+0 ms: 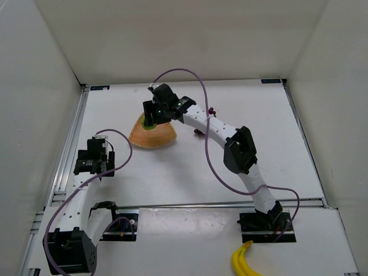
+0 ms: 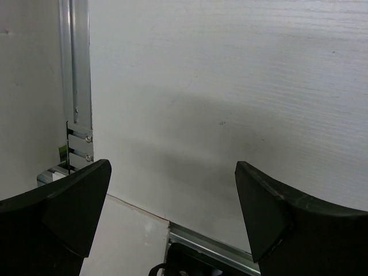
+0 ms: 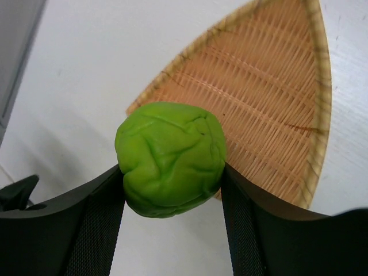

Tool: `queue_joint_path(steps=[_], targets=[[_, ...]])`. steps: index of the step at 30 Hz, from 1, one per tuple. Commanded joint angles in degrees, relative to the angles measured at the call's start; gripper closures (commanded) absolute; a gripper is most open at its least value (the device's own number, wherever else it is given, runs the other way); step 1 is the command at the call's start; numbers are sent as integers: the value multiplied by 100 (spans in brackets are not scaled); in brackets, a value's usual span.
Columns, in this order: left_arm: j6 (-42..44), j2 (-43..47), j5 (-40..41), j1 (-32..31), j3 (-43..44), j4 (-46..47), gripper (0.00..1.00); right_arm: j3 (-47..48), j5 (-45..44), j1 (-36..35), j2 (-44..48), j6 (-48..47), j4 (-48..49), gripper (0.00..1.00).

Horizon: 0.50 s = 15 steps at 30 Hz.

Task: Place and organize the fake fruits in the fruit bowl

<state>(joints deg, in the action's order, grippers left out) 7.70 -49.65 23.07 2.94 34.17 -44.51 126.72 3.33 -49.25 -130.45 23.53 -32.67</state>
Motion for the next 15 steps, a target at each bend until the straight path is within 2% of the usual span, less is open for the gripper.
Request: queue_joint_path(steps=[1,2,3,6,11,15], targets=[[12,-27,-75,40,37,92,0,160,-220,30,-384,504,-188,39],[12,-88,-75,40,37,92,0,160,-167,30,-384,556,-188,34],[12,-89,-75,40,106,92,0,108,-105,30,-384,504,-188,22],[12,-299,-75,-12,326,92,0,38,-43,-23,-139,364,-188,0],[389,-598,-241,-13,949,92,0,-488,-473,161,886,424,-188,0],[942,-1124,-768,-74,2003,92,0,-1717,-1105,548,2127,723,-188,0]])
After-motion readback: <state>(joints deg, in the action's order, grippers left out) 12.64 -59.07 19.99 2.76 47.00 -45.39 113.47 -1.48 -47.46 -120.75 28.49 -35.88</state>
